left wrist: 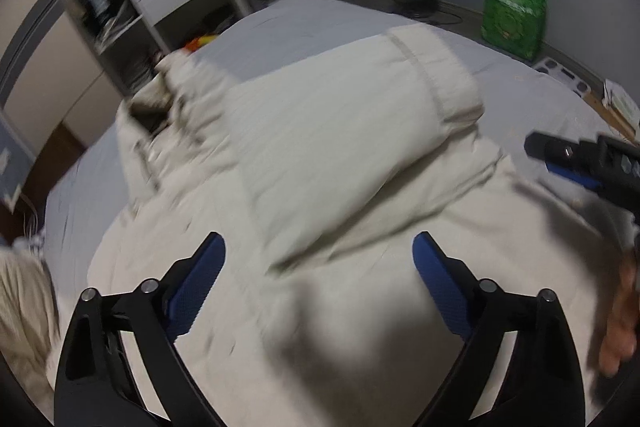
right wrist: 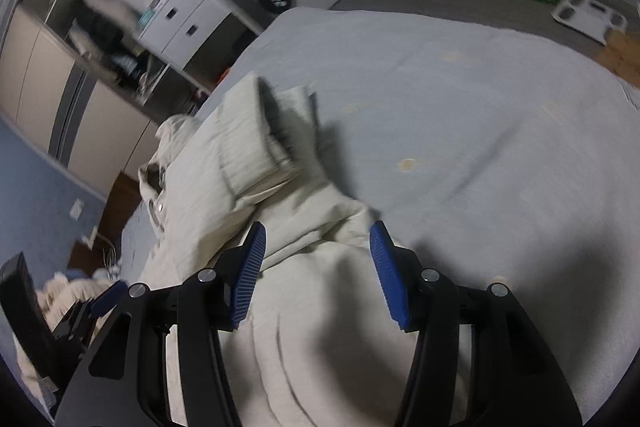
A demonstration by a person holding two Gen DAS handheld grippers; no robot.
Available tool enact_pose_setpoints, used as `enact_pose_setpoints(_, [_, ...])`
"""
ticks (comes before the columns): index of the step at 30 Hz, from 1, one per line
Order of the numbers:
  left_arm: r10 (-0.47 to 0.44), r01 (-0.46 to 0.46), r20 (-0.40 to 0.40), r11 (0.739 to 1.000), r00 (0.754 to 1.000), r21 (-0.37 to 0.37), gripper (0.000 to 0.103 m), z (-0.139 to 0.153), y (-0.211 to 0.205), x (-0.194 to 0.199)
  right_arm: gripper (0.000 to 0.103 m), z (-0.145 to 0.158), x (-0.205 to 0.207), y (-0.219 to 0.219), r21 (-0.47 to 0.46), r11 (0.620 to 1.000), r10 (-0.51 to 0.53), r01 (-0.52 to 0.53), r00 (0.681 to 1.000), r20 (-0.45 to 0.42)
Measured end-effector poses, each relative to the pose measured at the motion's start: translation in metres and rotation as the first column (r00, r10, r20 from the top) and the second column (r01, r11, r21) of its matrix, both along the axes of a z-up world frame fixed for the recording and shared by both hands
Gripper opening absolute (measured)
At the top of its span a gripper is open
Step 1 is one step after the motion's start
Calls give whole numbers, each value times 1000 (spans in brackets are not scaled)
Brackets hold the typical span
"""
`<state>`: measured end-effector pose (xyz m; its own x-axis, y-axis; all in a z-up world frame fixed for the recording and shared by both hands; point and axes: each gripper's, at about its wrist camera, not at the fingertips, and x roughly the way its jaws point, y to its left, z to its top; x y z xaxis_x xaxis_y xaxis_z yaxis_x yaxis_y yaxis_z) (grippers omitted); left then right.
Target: Fold large clothes
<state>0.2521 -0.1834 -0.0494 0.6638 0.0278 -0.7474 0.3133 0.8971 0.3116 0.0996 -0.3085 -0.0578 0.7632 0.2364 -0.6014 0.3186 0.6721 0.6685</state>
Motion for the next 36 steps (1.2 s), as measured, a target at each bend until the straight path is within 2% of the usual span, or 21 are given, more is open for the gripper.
enact_pose_setpoints(5, [-71, 72, -17, 996, 997, 47, 75, -13, -39, 32, 51, -10, -5, -15, 67, 996, -56, 56, 998, 0])
enact_pose_setpoints(10, [-96, 101, -60, 992, 994, 82, 63, -31, -55, 50, 51, -17, 0, -14, 88, 995, -45, 45, 999, -11])
enact_pose_setpoints(12, [-100, 106, -77, 992, 992, 74, 49, -33, -53, 54, 51, -17, 2, -12, 81, 996, -34, 35, 999, -12])
enact_pose_setpoints(14, [-91, 93, -91, 996, 992, 15, 18, -28, -48, 59, 51, -19, 4, -10, 75, 997, -26, 27, 1000, -18])
enact_pose_setpoints(16, [-81, 77, -84, 996, 993, -46, 7, -17, -41, 62, 51, -20, 4, -10, 72, 997, -21, 22, 1000, -22])
enact_pose_setpoints(21, [-19, 21, 12, 980, 1000, -199, 5, 29, -9, 55, 51, -20, 5, -7, 69, 997, -14, 16, 1000, -25])
enact_pose_setpoints(24, [52, -32, 62, 956, 997, -293, 4, 57, 20, 49, 51, -19, 4, -5, 57, 998, -8, 9, 1000, -23])
enact_pose_setpoints(28, [202, -142, 95, 889, 975, -435, 4, 89, 77, 37, 51, -18, 4, 0, 38, 999, 6, -5, 1000, -22])
enact_pose_setpoints(30, [260, -185, 100, 863, 960, -470, 4, 97, 100, 30, 51, -16, 4, 2, 25, 1000, 12, -12, 1000, -21])
enact_pose_setpoints(33, [336, -250, 88, 829, 938, -500, 4, 98, 135, 17, 51, -14, 4, 6, 5, 1000, 23, -23, 1000, -19])
enact_pose_setpoints(36, [392, -313, 42, 790, 919, -527, 4, 86, 164, 4, 51, -12, 6, 9, -17, 999, 34, -34, 999, -19])
